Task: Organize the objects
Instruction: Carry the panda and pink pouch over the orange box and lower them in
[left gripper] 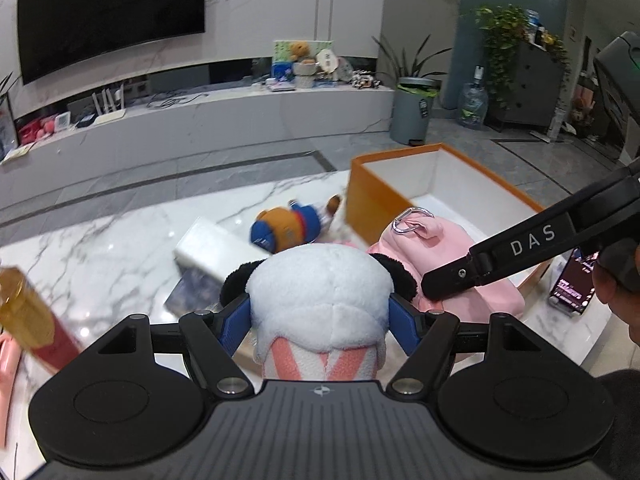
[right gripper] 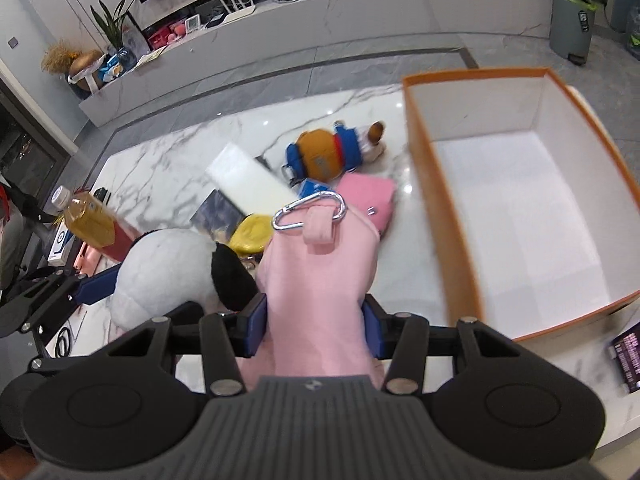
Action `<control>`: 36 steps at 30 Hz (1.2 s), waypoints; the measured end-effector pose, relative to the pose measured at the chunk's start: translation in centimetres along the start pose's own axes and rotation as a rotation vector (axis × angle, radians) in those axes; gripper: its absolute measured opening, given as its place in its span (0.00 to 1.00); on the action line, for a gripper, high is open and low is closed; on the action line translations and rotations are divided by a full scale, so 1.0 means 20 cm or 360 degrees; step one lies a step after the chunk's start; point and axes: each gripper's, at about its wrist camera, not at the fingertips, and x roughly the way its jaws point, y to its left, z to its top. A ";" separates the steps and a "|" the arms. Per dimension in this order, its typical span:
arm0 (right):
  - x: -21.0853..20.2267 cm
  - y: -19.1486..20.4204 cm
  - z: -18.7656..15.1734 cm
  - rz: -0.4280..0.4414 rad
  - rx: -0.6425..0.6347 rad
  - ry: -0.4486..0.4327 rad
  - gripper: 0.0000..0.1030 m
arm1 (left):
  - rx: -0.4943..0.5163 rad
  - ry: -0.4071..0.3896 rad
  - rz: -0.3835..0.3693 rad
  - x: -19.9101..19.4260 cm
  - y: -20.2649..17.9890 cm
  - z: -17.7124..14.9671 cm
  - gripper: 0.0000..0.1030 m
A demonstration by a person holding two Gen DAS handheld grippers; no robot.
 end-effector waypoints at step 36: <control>-0.18 -0.91 0.33 -0.0419 0.0037 -0.0114 0.50 | 0.0005 -0.0054 -0.0407 0.69 -0.61 0.38 0.81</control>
